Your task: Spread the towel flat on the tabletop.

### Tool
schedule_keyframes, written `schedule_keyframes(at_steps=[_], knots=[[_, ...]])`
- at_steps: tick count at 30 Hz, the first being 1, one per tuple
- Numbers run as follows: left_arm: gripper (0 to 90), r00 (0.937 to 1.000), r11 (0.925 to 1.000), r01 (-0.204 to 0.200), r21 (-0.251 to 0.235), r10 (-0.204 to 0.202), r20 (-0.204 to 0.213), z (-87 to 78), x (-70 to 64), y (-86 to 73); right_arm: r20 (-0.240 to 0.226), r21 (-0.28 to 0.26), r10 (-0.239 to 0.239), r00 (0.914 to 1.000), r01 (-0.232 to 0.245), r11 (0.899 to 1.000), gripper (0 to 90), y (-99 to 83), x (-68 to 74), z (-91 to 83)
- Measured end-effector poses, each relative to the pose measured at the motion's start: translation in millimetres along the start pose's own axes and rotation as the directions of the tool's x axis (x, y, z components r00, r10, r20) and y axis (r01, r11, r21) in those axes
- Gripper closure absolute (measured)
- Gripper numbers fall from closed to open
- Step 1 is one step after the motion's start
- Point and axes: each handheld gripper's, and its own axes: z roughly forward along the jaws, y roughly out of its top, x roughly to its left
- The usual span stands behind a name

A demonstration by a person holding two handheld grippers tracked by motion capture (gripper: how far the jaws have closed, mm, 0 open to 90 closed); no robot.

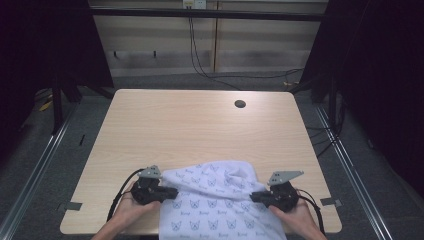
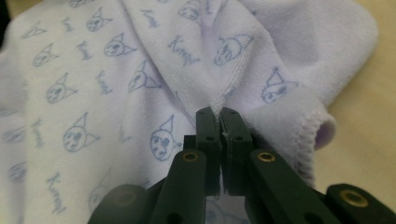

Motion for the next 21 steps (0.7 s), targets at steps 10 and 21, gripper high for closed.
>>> schedule_keyframes(at_steps=[10, 21], knots=[[73.5, 0.9913, 0.9896, 0.032, -0.14, -0.014, 0.131, -38.3, -4.3, -3.4, -0.014, -0.145, 0.045, 0.9989, -0.047, 0.988, 73.1, 11.4, -7.9, -31.5], [68.2, 0.9888, 0.9808, 0.145, -0.13, -0.148, -0.017, -11.6, 56.0, 25.7, 0.07, -0.028, 0.098, 0.9927, -0.096, 0.995, 64.7, 34.3, -57.5, 20.8]])
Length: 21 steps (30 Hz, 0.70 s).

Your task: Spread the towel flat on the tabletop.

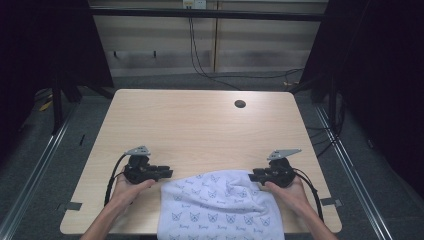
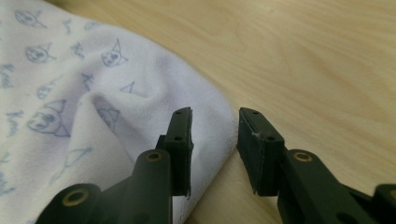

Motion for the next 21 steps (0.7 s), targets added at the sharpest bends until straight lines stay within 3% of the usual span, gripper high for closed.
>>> schedule_keyframes(at_steps=[3, 5, 6, 8, 10, 11, 14, 16, 19, 21], knots=[[61.4, 0.999, 0.9969, -0.043, 0.065, 0.042, 0.018, 10.2, -12.7, -2.4, 0.008, 0.019, -0.024, 0.9997, 0.024, 1.0, 67.4, -2.3, 4.5, 7.4], [61.2, 0.9964, 0.9883, -0.082, 0.128, 0.079, 0.028, 16.9, -22.6, -6.0, -0.008, 0.023, -0.03, 0.9995, 0.03, 0.999, 78.3, -1.8, 6.1, 8.2], [61.6, 0.9952, 0.9876, -0.097, 0.123, 0.095, 0.024, 18.0, -25.5, -7.4, 0.0, 0.017, -0.039, 0.9993, 0.039, 0.999, 85.2, -1.4, 7.3, 6.9], [70.6, 0.9943, 0.9856, -0.107, 0.131, 0.106, 0.013, 17.8, -28.9, -7.5, -0.018, -0.015, -0.023, 0.9996, 0.023, 1.0, 87.0, 1.1, 6.1, 2.9], [80.2, 0.9902, 0.9804, -0.139, 0.139, 0.138, 0.018, 17.2, -30.6, -7.3, -0.008, -0.058, -0.023, 0.9997, 0.022, 0.998, 87.4, 8.8, 3.6, -6.7], [84.7, 0.9903, 0.9812, -0.139, 0.134, 0.139, 0.01, 17.3, -31.1, -6.8, -0.004, -0.086, -0.023, 0.9997, 0.022, 0.996, 87.5, 14.3, 1.5, -12.2], [86.6, 0.9921, 0.9891, -0.124, 0.08, 0.125, -0.01, 12.9, -28.7, 1.0, 0.015, -0.152, -0.025, 0.9996, 0.027, 0.988, 87.6, 34.8, -2.6, -27.8], [86.7, 0.9924, 0.9931, -0.117, -0.001, 0.117, -0.038, 3.5, -26.6, 14.2, 0.034, -0.184, -0.037, 0.9987, 0.043, 0.982, 87.5, 49.4, -3.7, -37.5], [86.6, 0.99, 0.9869, -0.124, -0.104, 0.116, -0.08, -8.1, -26.9, 37.1, 0.067, -0.231, -0.047, 0.9966, 0.061, 0.971, 87.5, 70.5, -4.1, -52.8], [86.4, 0.9878, 0.9815, -0.139, -0.131, 0.128, -0.088, -11.9, -29.3, 50.7, 0.093, -0.261, -0.049, 0.9944, 0.072, 0.963, 87.5, 82.6, -6.0, -61.4]])
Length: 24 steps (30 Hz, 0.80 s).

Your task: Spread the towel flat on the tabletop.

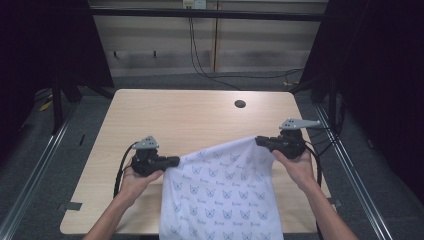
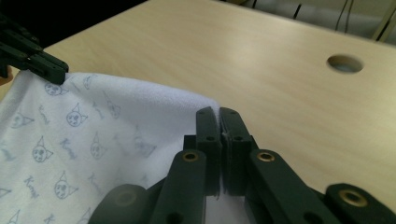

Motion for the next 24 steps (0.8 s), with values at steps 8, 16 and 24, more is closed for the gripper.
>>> schedule_keyframes(at_steps=[8, 16, 24], knots=[[85.9, 0.997, 0.9978, -0.065, 0.015, 0.064, 0.043, 13.4, -17.8, 5.9, -0.006, 0.009, 0.013, 0.9999, -0.013, 1.0, 87.4, -4.6, -6.3, 1.1], [81.2, 0.9628, 0.9696, -0.166, 0.18, 0.12, 0.242, 28.2, -75.7, -53.6, -0.14, 0.125, 0.028, 0.9898, -0.01, 0.992, 87.4, -75.4, 30.1, -5.8], [71.2, 0.9395, 0.9795, -0.138, 0.147, 0.082, 0.333, 13.5, -77.2, -54.3, -0.155, 0.259, 0.073, 0.9852, -0.031, 0.966, 87.2, -124.8, 40.9, -15.1]])
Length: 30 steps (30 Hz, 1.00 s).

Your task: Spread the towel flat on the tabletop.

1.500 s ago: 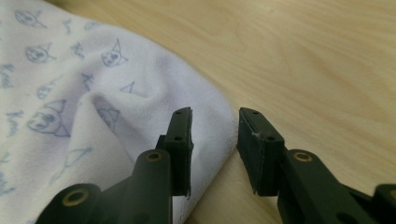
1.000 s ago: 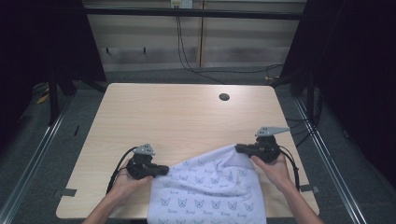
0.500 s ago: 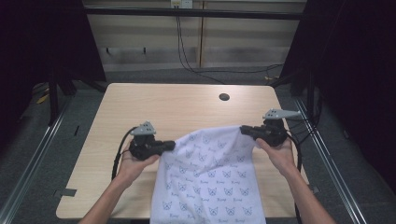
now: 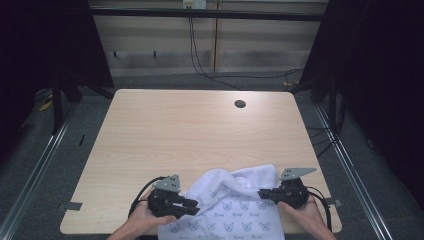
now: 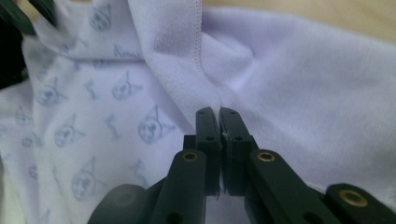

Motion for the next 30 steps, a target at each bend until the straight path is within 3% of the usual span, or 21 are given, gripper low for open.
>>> schedule_keyframes(at_steps=[2, 3, 5, 6, 9, 10, 13, 14, 16, 17, 19, 23, 25, 28, 30], knots=[[70.1, 0.9988, 0.997, 0.037, -0.069, -0.039, -0.029, -8.7, 11.4, 4.9, -0.007, 0.024, 0.009, 0.9999, -0.009, 1.0, 86.9, -4.4, -0.8, 2.3], [70.2, 0.995, 0.994, 0.054, -0.095, -0.062, -0.078, -11.6, 20.7, 8.6, -0.002, 0.033, 0.003, 1.0, -0.003, 0.999, 86.8, -4.9, -0.3, 3.8], [69.3, 0.9867, 0.9888, 0.092, -0.117, -0.106, -0.123, -10.5, 37.1, 12.7, -0.017, 0.046, 0.006, 0.9998, -0.006, 0.999, 85.7, -4.2, -0.1, 6.5], [69.0, 0.9782, 0.9838, 0.138, -0.115, -0.153, -0.14, -4.9, 48.8, 14.1, -0.017, 0.047, 0.001, 0.9999, -0.001, 0.999, 84.9, -3.6, 0.3, 7.3], [62.9, 0.9674, 0.9877, 0.151, -0.043, -0.156, -0.2, 14.8, 65.6, 17.2, -0.015, 0.04, 0.0, 0.9999, 0.0, 0.999, 84.3, -2.6, 0.3, 7.7], [60.5, 0.9669, 0.9869, 0.155, -0.044, -0.161, -0.198, 19.5, 67.7, 17.5, -0.016, 0.038, -0.001, 0.9999, 0.001, 0.999, 84.4, -2.4, 0.3, 7.3], [56.1, 0.9662, 0.984, 0.177, 0.02, -0.17, -0.194, 34.4, 71.2, 20.2, -0.015, 0.034, 0.0, 0.9999, 0.0, 0.999, 84.9, -2.1, -0.2, 6.6], [57.7, 0.9671, 0.984, 0.176, 0.029, -0.167, -0.191, 37.3, 70.5, 20.2, -0.012, 0.023, -0.001, 0.9999, 0.001, 1.0, 84.9, -1.6, -0.6, 5.8], [67.4, 0.9761, 0.9865, 0.153, 0.057, -0.142, -0.165, 42.7, 66.8, 19.3, -0.011, 0.006, -0.002, 0.9999, 0.002, 1.0, 85.0, 0.2, -1.7, 3.9], [74.6, 0.9783, 0.9915, 0.12, 0.05, -0.109, -0.176, 41.8, 63.6, 19.4, -0.007, -0.01, -0.003, 1.0, 0.003, 1.0, 85.0, 1.5, -2.4, 2.3], [86.1, 0.9778, 0.994, 0.105, 0.03, -0.098, -0.185, 37.1, 60.2, 21.3, -0.011, -0.034, 0.006, 0.9999, -0.006, 0.999, 85.0, 3.7, -4.1, -0.7], [87.7, 0.9674, 0.9911, 0.104, -0.083, -0.121, -0.223, 12.2, 61.9, 26.3, 0.006, -0.077, 0.018, 0.9998, -0.018, 0.997, 73.6, 6.0, -7.1, -7.1], [87.7, 0.9619, 0.9873, 0.103, -0.121, -0.13, -0.241, -0.2, 65.2, 28.0, -0.007, -0.121, 0.034, 0.9994, -0.035, 0.992, 68.2, 7.3, -10.3, -15.0], [87.4, 0.9507, 0.9776, 0.116, -0.176, -0.16, -0.265, -14.9, 71.6, 26.7, 0.017, -0.174, 0.057, 0.9982, -0.053, 0.983, 63.6, 6.5, -18.3, -30.6], [87.3, 0.9426, 0.9749, 0.12, -0.188, -0.171, -0.287, -21.9, 76.0, 24.4, 0.044, -0.186, 0.079, 0.9959, -0.069, 0.98, 60.0, 2.4, -24.1, -37.1]])
